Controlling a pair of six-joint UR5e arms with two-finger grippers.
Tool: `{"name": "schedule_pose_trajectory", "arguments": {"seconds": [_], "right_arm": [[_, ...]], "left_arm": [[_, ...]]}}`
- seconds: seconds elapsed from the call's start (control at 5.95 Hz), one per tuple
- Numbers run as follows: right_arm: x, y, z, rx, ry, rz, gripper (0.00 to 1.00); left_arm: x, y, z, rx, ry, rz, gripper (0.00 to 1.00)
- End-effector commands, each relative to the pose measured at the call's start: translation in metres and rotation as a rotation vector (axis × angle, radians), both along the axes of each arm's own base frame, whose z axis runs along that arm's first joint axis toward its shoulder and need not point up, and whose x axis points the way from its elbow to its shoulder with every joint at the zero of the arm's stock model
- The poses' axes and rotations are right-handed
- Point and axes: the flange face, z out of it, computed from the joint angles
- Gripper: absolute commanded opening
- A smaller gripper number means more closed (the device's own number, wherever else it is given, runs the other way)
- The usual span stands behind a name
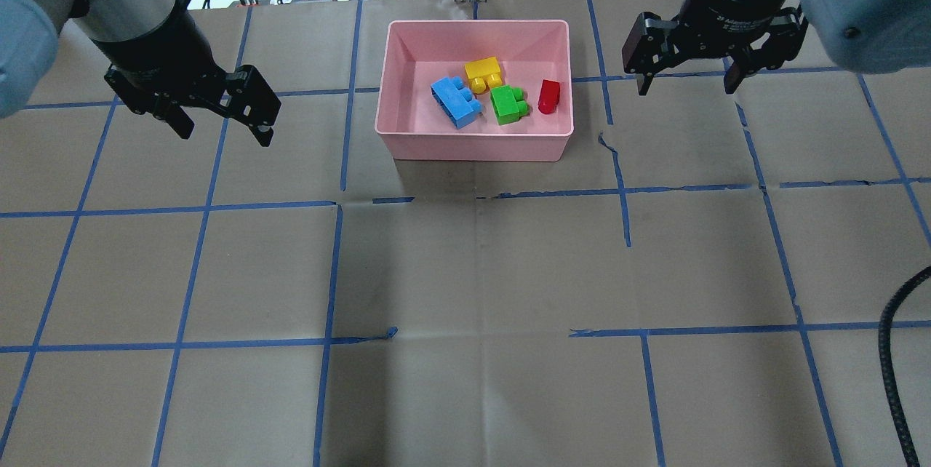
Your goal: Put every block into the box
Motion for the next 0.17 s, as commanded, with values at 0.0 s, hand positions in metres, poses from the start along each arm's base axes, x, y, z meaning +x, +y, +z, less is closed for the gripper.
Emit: {"name": "schedule_pose_trajectory", "arguments": {"seconds": [0.0], "right_arm": [[0.0000,0.0000,-0.0011,0.002,0.000,0.000,1.00]], "left_arm": [[0.0000,-0.0001,0.0008,-0.002,0.000,0.000,0.98]]}}
